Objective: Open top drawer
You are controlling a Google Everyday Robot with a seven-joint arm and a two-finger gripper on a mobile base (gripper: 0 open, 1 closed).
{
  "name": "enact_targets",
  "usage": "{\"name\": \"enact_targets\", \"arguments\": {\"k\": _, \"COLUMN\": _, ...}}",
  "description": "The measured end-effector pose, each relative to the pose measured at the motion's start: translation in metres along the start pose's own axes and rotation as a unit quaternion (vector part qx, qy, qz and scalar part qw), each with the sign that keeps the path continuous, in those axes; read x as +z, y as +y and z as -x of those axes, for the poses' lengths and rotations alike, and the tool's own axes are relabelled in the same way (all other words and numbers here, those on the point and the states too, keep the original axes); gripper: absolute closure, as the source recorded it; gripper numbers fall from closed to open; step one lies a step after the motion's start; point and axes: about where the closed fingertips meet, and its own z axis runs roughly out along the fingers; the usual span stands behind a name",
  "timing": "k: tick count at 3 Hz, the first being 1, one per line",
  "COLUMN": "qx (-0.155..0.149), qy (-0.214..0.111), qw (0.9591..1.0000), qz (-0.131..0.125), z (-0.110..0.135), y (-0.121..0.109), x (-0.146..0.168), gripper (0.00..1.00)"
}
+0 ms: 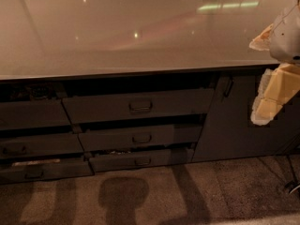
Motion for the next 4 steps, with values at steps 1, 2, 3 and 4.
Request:
{"name": "enact_targets", "arguments": {"k": 1, "qx": 0.0, "qy": 0.0, "qw": 1.0, "qz": 0.0, "z": 0.0, "y": 0.0, "x": 0.0, "gripper": 0.0}}
{"name": "enact_targets", "arguments": {"k": 2, "qx": -0.013, "qy": -0.006, "qw": 0.9975, "qz": 0.07, "z": 0.007, "y": -0.006, "x": 0.052, "gripper": 0.0}}
{"name": "enact_targets", "arguments": {"k": 3, "qx": -0.007, "qy": -0.005, "qw": 0.9943, "qz": 0.106, "z": 0.001, "y": -0.011, "x": 0.093, "gripper": 0.0}}
{"name": "enact_targets", "arguments": {"k": 4, "qx": -0.01, "qy": -0.007, "qw": 0.9943, "qz": 0.106, "z": 0.003, "y": -0.012, "x": 0.095, "gripper": 0.0}}
